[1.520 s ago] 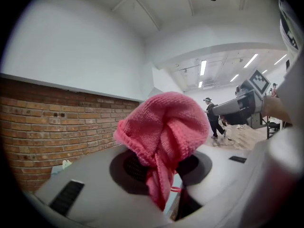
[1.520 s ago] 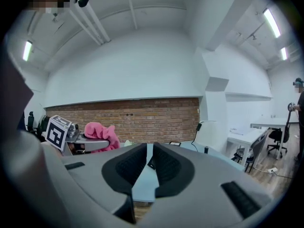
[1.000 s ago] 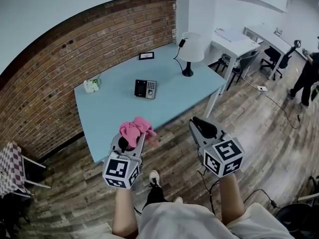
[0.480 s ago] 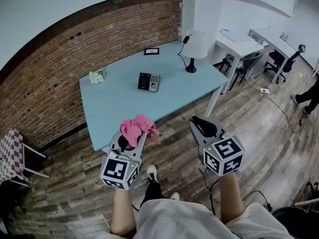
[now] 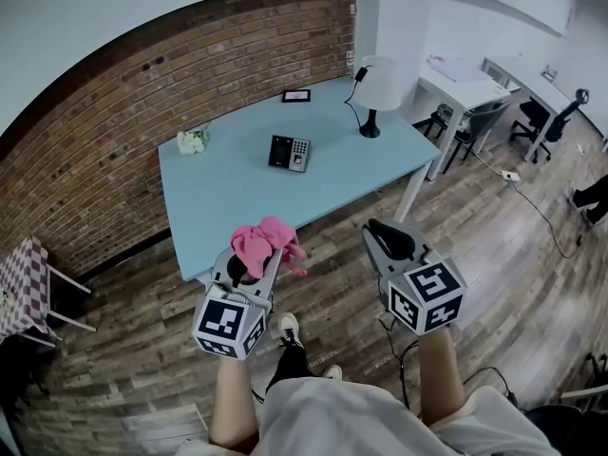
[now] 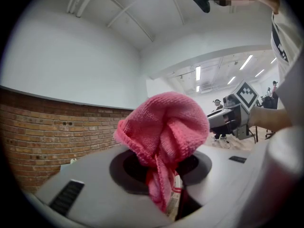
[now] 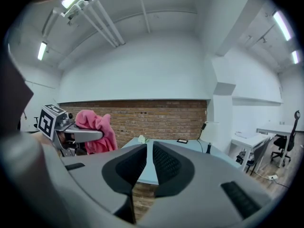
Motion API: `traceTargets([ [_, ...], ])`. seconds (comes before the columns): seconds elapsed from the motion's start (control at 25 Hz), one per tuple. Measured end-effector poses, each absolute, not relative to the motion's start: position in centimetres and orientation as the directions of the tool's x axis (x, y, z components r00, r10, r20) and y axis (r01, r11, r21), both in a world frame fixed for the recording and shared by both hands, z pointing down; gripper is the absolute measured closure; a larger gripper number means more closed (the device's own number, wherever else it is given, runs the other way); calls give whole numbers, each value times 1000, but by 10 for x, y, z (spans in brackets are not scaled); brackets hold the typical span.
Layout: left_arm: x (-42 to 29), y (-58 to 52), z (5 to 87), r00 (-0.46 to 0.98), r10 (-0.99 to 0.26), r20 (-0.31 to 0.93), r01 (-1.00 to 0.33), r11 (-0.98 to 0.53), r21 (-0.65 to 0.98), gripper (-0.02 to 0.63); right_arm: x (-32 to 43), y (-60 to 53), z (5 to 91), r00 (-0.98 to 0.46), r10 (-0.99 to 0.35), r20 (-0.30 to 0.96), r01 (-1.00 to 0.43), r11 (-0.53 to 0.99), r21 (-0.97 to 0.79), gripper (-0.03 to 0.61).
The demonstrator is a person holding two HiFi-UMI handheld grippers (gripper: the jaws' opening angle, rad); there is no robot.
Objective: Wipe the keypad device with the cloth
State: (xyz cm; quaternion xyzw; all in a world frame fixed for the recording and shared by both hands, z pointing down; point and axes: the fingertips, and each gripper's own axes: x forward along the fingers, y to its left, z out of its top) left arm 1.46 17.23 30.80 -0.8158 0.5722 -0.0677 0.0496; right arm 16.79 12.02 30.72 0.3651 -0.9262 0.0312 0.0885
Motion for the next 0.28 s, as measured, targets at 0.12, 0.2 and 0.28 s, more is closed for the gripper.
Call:
traceTargets([
  [0.12,16,174,308,330,-942,58,-926,-335,-171,462,168,122,307,-718,-672,182,-682,732,9,517],
  [0.2,17,176,309,330,-942,59,-927,-335,-169,462,170,123,308,-716,-673,183,-683,730,14,517],
  [0.28,18,177,310,330,-942,60,-927,-336,-165,462,171,125,308,-714,-675,185,-684,729,19,517],
])
